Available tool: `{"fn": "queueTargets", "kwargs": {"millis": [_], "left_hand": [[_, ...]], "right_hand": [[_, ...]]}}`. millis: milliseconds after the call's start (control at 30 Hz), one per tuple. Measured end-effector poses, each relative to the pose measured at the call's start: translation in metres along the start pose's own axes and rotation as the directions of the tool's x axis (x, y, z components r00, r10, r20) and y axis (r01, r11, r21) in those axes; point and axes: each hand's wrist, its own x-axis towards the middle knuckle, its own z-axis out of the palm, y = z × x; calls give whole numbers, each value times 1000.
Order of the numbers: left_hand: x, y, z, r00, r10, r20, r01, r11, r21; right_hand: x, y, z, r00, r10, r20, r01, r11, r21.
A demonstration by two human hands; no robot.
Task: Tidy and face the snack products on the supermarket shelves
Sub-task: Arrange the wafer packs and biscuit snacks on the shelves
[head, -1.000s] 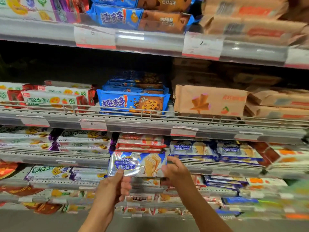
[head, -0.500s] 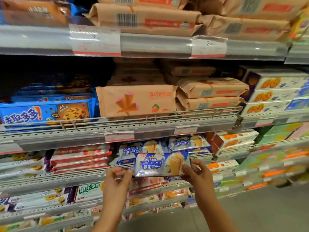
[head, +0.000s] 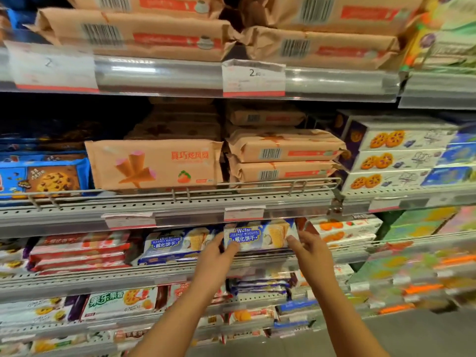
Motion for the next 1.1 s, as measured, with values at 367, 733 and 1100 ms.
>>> {"fn": "queueTargets", "kwargs": {"millis": [367, 733, 1100], "left_hand": [[30, 15, 28, 1000, -10, -18, 14, 956, 292], [31, 6, 27, 994, -103, -31, 106, 986, 132], [34, 4, 34, 995, -100, 5, 100, 993, 65]], "right_hand": [[42, 28, 2, 995, 46, 84, -37, 993, -114], [33, 54, -5, 964, 214, 160, -242, 953, 182], [30, 60, -1, 958, 226, 175, -252, 956, 147]]}}
